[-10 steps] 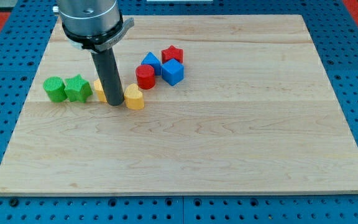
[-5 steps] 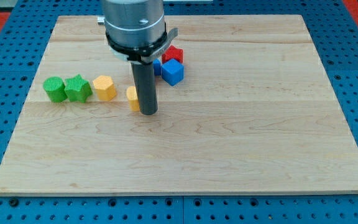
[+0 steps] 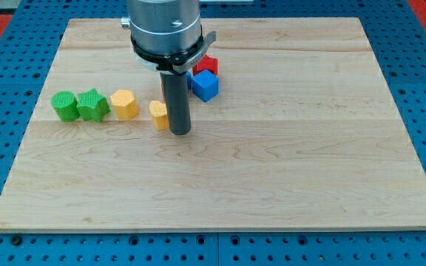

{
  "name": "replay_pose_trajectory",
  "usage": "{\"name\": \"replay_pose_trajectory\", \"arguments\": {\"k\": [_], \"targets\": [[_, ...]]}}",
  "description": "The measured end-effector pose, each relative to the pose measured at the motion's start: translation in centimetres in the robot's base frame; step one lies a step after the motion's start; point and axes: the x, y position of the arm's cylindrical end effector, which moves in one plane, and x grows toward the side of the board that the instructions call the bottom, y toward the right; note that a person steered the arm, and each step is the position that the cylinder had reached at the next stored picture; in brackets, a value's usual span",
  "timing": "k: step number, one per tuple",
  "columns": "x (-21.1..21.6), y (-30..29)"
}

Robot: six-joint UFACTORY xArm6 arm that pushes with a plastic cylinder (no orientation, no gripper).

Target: Move yellow heart to the bottom of red circle

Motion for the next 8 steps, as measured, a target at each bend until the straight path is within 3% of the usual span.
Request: {"name": "replay_pose_trajectory", "arguments": {"k": [4,6,8], "targets": [[0.9,-3.0],[-0.9,-3.2],[-1.4,1.3]]}}
